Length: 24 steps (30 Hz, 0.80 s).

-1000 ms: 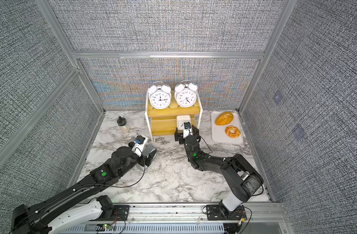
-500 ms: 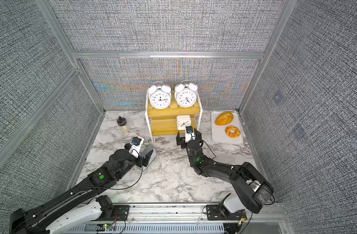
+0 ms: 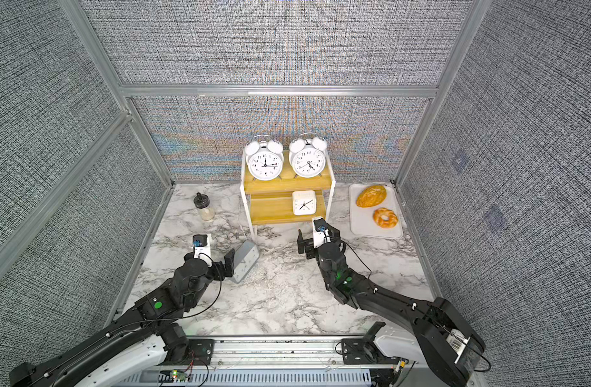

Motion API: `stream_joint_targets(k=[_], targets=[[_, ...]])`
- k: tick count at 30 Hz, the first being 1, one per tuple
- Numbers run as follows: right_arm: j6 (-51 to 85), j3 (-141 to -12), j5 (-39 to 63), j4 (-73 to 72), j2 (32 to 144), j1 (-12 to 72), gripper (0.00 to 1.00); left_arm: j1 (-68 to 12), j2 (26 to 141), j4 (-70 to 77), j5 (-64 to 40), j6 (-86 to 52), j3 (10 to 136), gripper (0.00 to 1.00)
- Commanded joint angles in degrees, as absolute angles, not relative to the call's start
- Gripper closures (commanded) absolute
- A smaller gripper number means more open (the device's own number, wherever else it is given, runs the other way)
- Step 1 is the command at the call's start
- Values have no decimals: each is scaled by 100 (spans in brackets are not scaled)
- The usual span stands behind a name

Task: Place the alarm clocks on the shelf by style
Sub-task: Place the alarm on the shelf, then pick up the alarm from the center of the board.

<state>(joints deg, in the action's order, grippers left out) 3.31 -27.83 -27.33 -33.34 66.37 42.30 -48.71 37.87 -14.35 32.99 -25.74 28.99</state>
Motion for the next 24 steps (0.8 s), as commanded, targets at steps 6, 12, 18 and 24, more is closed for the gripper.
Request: stream_joint_targets(k=[6, 12, 18, 24], targets=[[842, -2531, -2353, -1967, 5910, 4237, 1, -4869, 3115, -1858, 3004, -3166, 2550, 0], [991, -2466, -1949, -1524, 5700, 4219, 1, -4870, 2724, -2067, 2594, -3455, 2249, 0], [1072, -2341, -1908, -1586, 5592, 4206, 1, -4869, 2825, -1711, 2319, -3469, 1862, 0], [1081, -2346, -1809, -1582, 5659, 4184, 1, -4869, 3106, -1522, 2398, -3085, 1757, 0]])
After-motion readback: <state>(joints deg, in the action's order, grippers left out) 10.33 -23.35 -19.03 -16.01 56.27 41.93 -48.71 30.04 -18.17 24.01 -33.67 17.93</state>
